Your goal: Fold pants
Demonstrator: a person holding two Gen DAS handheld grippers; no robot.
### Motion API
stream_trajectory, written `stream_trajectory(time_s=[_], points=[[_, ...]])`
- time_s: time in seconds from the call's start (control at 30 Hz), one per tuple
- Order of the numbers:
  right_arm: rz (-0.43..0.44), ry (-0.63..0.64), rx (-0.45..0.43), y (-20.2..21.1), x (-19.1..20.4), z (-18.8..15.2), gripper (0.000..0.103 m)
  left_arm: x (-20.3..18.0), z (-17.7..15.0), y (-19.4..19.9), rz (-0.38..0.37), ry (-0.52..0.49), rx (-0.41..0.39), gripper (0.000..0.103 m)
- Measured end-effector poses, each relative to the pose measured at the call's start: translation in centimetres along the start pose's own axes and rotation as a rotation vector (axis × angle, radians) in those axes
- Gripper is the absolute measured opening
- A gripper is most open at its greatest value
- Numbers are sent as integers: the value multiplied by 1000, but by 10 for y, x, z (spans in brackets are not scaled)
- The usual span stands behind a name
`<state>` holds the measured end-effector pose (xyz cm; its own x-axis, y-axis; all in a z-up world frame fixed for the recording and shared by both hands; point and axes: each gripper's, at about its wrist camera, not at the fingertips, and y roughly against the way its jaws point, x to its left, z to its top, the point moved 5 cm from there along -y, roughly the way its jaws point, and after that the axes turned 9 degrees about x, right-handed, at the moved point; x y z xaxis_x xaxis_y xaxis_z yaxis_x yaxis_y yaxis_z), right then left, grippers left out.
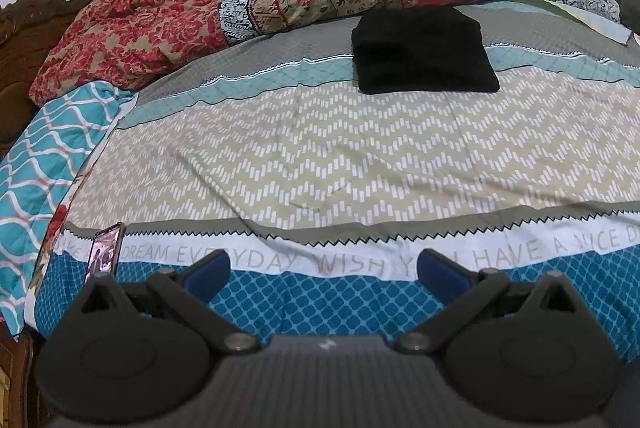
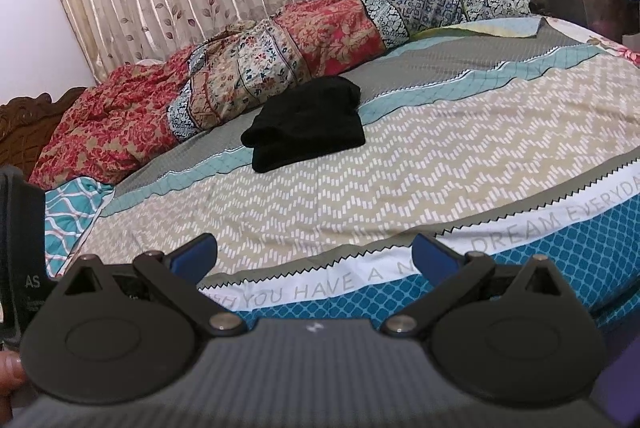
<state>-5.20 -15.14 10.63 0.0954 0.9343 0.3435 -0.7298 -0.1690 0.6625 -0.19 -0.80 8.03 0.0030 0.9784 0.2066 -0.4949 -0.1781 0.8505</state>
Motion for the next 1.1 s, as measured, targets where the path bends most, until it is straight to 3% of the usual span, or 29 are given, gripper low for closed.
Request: stream_trajectory(time_s=[0.67,0.9,1.1], points=[[-6,-31,-26,4,-8,2,103,-10,-1,6,-6,-37,-9,103],[-7,-4,-98,17,-4,9,103,-11,3,21,-42,-37,-41,103],[0,-5,-89,15,-4,9,103,-12,4,28,-64,-42,-55,103]])
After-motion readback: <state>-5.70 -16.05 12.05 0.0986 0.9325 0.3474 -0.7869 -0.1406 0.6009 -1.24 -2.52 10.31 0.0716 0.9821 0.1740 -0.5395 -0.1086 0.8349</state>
